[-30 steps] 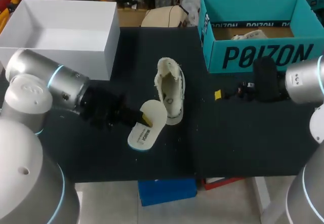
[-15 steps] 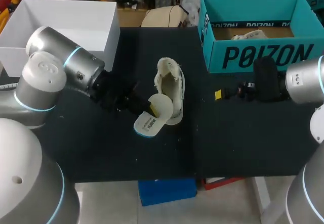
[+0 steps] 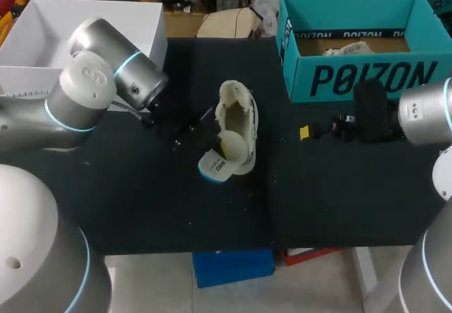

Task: Take the shoe out of the shoebox, open the shoe tongue, remove and reinsert the insole, then place the shoe into the shoebox

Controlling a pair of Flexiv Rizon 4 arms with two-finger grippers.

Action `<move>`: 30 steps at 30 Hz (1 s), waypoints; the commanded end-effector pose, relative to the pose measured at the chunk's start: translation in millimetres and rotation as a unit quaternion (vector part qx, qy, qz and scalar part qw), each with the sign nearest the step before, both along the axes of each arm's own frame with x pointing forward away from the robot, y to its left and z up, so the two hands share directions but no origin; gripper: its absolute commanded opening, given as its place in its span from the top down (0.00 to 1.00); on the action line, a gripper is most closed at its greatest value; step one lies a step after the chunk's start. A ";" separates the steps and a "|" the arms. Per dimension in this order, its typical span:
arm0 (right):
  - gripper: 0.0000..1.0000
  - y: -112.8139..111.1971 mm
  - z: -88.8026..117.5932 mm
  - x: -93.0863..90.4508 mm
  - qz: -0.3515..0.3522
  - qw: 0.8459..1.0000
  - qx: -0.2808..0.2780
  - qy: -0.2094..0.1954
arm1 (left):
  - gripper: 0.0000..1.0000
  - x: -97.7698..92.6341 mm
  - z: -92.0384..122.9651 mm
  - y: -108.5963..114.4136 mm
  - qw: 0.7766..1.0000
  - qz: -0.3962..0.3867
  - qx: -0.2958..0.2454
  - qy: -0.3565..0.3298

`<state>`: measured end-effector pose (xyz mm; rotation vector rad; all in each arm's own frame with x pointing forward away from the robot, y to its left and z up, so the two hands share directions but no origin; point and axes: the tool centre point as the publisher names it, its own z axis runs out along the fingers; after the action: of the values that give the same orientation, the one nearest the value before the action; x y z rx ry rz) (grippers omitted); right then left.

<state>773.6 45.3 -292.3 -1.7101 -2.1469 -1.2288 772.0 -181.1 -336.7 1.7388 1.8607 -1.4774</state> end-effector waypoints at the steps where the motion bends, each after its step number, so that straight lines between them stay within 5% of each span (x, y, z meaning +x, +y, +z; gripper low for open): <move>1: 0.00 0.1 0.2 -0.2 0.000 1.000 0.000 0.001 | 1.00 9.8 -3.7 -3.0 1.000 -0.006 0.010 -0.002; 30: 0.00 0.1 0.2 -0.2 0.000 1.000 0.000 0.001 | 1.00 61.6 -31.6 -25.5 0.995 0.045 0.055 -0.066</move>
<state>773.6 45.4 -292.3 -1.7099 -2.1469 -1.2290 831.9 -203.0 -362.9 1.7302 1.9552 -1.2192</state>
